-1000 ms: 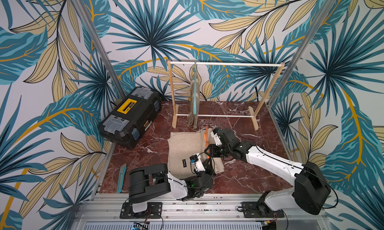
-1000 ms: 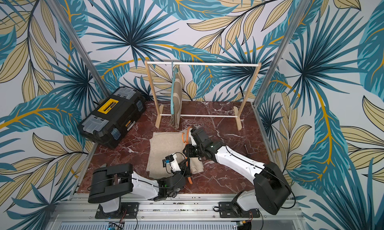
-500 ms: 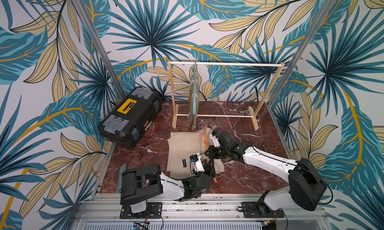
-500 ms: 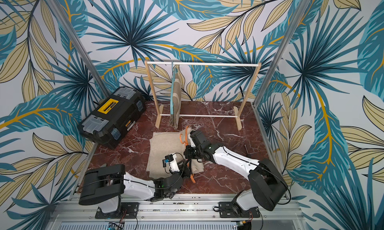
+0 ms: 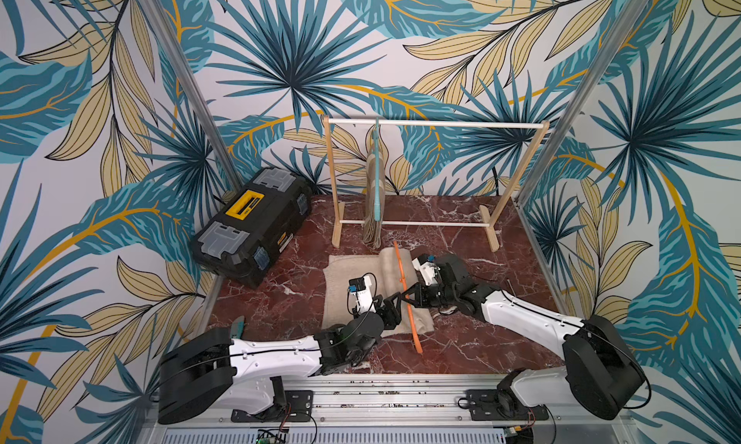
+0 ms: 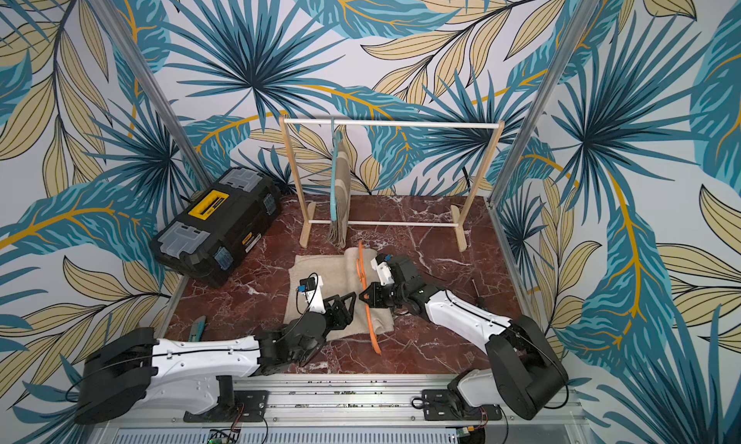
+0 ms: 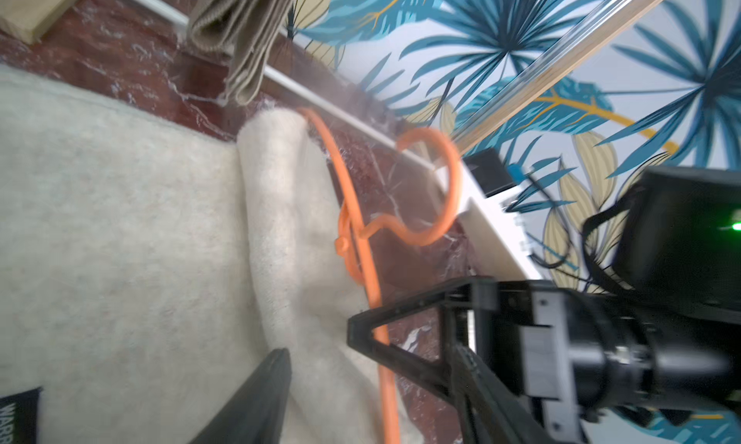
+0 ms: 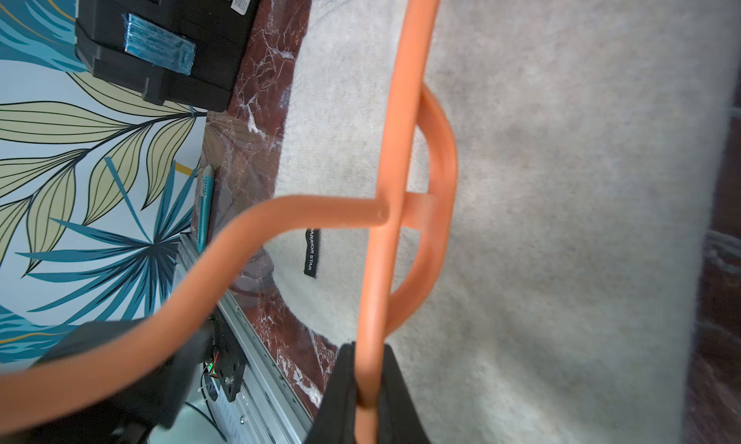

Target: Hang the scarf on the hanger

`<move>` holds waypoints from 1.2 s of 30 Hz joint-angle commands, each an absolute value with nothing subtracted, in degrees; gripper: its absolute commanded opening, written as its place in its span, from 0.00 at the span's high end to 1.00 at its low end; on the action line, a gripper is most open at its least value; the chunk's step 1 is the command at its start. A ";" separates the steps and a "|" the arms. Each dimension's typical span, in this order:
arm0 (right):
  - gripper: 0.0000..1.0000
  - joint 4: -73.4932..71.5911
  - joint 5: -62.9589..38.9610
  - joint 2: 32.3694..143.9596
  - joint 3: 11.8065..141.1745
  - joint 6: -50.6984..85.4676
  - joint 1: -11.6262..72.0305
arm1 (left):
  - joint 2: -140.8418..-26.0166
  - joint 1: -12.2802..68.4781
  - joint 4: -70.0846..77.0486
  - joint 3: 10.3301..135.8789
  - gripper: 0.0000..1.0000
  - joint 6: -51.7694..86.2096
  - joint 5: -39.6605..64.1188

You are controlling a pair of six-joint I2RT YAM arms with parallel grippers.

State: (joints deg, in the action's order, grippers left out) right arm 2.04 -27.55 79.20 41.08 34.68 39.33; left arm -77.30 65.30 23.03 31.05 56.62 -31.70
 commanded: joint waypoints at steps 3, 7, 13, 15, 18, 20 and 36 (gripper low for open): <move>1.00 -1.58 -31.39 76.19 39.31 33.75 37.21 | -86.67 61.87 25.79 34.50 0.32 58.71 -20.02; 1.00 -0.99 -32.26 75.70 39.74 33.30 36.53 | -90.50 59.27 30.90 33.62 0.31 59.49 -18.03; 1.00 -1.57 -33.30 75.70 39.58 33.62 36.26 | -93.77 56.20 34.38 34.71 0.34 59.32 -16.84; 1.00 -1.68 -33.41 75.84 39.34 33.66 36.13 | -95.24 55.53 36.34 35.25 0.36 60.00 -16.03; 1.00 -2.09 -33.53 75.76 38.83 33.94 36.04 | -97.23 55.31 39.35 35.90 0.41 60.96 -15.75; 1.00 -2.42 -33.41 75.76 38.67 34.22 35.91 | -99.13 55.09 41.96 36.47 0.47 61.79 -14.74; 1.00 -8.07 -38.83 77.39 36.48 35.94 34.89 | -94.73 46.67 44.25 30.09 1.00 65.25 -0.98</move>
State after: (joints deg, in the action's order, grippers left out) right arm -3.31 -34.85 76.84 38.30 35.18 35.00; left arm -99.72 49.84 46.65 31.53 65.89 -7.18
